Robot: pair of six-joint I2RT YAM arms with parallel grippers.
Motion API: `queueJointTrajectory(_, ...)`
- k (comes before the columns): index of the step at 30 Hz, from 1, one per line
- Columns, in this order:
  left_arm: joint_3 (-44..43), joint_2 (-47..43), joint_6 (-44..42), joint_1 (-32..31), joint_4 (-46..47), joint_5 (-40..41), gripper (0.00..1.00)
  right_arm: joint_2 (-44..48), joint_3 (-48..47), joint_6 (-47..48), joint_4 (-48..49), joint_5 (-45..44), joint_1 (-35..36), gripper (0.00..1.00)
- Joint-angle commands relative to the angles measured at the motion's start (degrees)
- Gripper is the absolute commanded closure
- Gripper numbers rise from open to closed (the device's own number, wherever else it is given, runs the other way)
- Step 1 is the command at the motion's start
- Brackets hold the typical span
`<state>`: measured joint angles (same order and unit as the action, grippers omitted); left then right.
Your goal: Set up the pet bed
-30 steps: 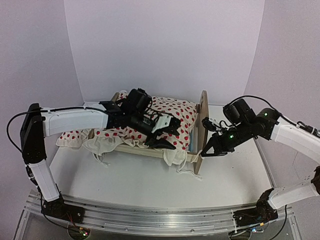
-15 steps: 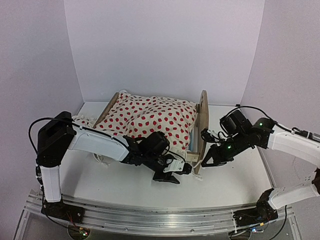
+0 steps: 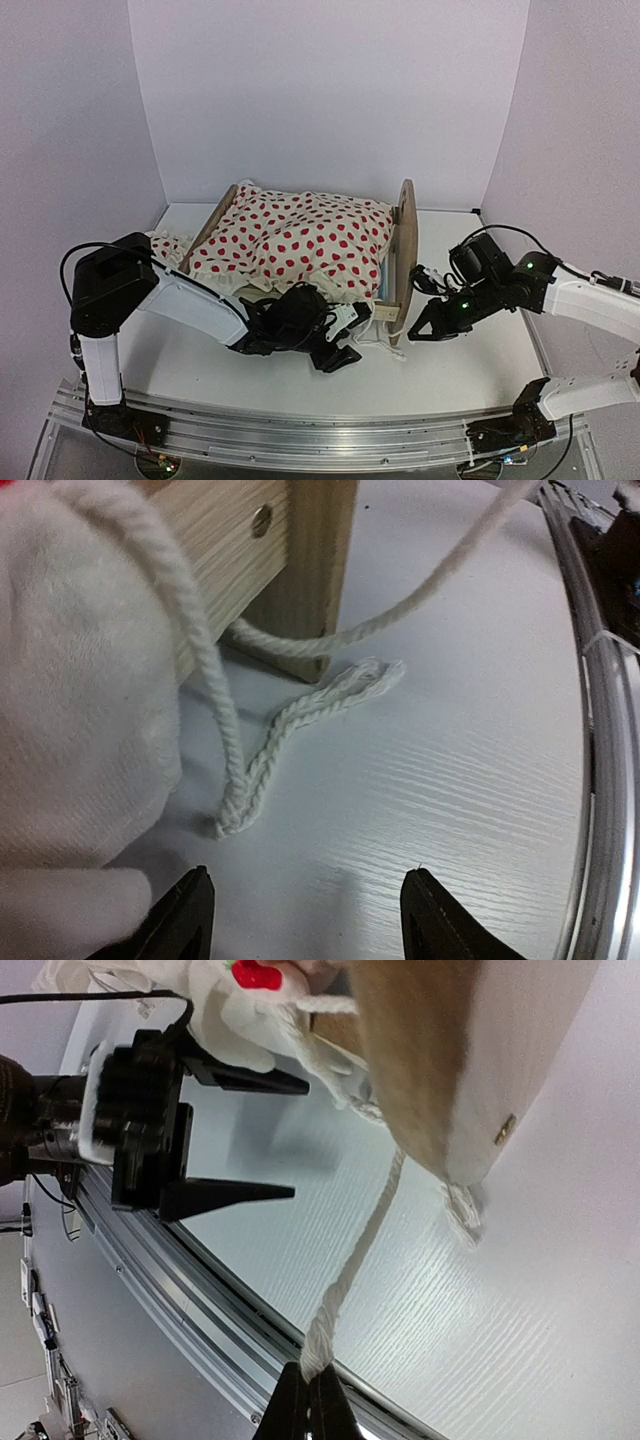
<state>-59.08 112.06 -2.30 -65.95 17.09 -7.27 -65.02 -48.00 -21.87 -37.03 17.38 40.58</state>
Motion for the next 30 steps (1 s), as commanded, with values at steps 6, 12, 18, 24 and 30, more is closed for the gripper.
queueJointTrajectory(6, -8.4, 8.1, 3.6, 0.7, 7.9, 5.1, 0.47, 4.7, 2.9, -1.2, 0.5, 2.3, -0.5, 1.0)
queueJointTrajectory(12, -8.4, 9.4, 3.6, -0.6, 11.8, -3.6, 0.75, 4.9, 3.6, -0.5, 1.1, 3.7, -0.5, 1.0)
queueJointTrajectory(18, -9.1, 6.8, 7.8, -0.9, 13.5, -15.6, 1.0, 5.2, 3.0, 0.6, 1.5, 9.5, -0.5, 1.0)
queueJointTrajectory(24, -6.5, 3.4, 14.0, -1.6, 16.6, -23.7, 0.96, 4.8, 5.0, -2.6, 4.2, 17.8, -0.5, 1.0)
queueJointTrajectory(30, -2.9, -2.9, -2.8, -1.2, 3.0, -12.9, 0.54, 2.3, 5.5, -11.2, 11.0, 20.6, -0.3, 1.0)
